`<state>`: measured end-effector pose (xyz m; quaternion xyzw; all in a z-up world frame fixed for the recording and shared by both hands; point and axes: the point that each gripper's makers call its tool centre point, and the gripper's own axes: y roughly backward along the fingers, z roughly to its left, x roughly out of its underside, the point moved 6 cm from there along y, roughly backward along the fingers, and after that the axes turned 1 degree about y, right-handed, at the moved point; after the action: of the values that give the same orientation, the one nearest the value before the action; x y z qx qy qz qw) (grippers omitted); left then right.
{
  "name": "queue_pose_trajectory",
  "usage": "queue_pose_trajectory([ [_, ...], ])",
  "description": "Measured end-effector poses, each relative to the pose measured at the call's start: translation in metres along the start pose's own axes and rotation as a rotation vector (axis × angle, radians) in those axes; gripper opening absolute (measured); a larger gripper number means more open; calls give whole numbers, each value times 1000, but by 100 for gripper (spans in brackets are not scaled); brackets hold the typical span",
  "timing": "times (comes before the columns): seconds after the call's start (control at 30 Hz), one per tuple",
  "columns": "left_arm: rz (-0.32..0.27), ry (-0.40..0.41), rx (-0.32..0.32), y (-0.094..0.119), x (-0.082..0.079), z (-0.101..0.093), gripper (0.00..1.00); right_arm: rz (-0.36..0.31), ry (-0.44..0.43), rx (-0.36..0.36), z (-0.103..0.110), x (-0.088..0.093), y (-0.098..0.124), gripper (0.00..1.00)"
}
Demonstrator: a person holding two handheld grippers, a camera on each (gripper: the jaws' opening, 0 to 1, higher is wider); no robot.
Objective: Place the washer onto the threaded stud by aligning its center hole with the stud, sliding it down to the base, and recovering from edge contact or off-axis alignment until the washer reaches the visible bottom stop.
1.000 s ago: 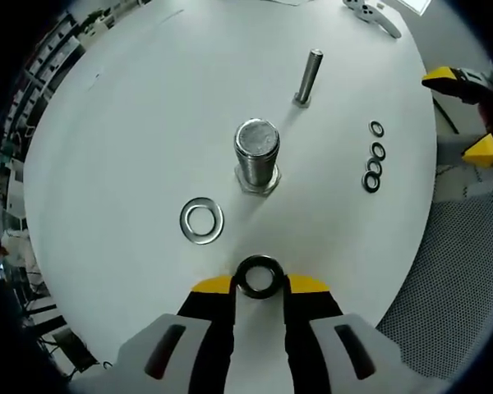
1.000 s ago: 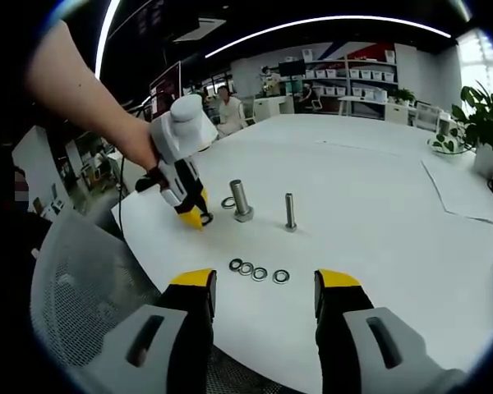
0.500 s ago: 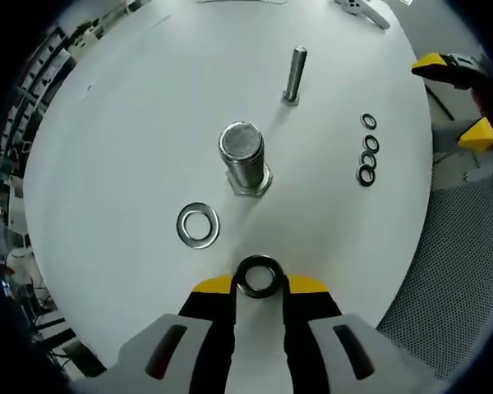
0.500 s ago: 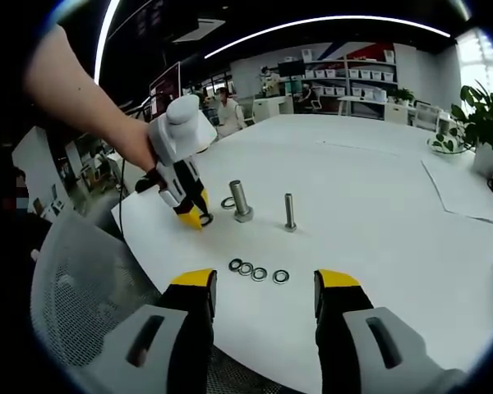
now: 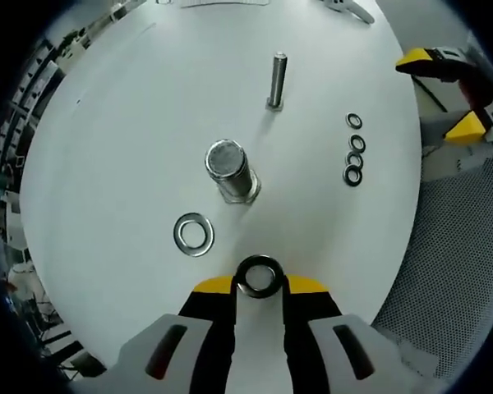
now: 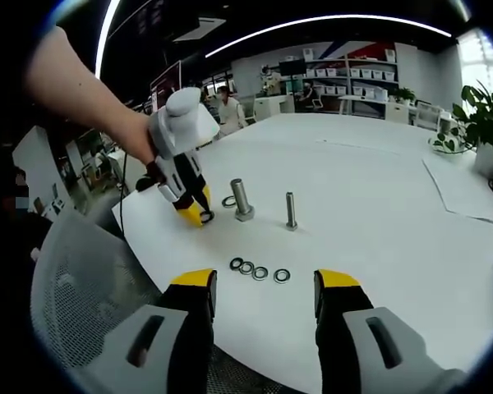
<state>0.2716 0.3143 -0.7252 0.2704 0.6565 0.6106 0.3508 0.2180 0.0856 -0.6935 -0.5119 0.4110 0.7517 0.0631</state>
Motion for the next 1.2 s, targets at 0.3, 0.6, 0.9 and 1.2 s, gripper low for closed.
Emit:
queue_pose_trajectory([
  [0.3, -27, 11, 12, 15, -11, 5, 19, -1, -1, -3, 0, 0, 0, 50],
  [0.6, -49, -16, 18, 33, -27, 7, 19, -1, 0, -6, 0, 0, 0, 50],
  [0.9, -69, -41, 28, 52, -45, 9, 19, -3, -1, -6, 1, -1, 0, 50],
  [1.2, -81, -45, 33, 58, -56, 13, 19, -6, -4, -7, 1, -1, 0, 50],
])
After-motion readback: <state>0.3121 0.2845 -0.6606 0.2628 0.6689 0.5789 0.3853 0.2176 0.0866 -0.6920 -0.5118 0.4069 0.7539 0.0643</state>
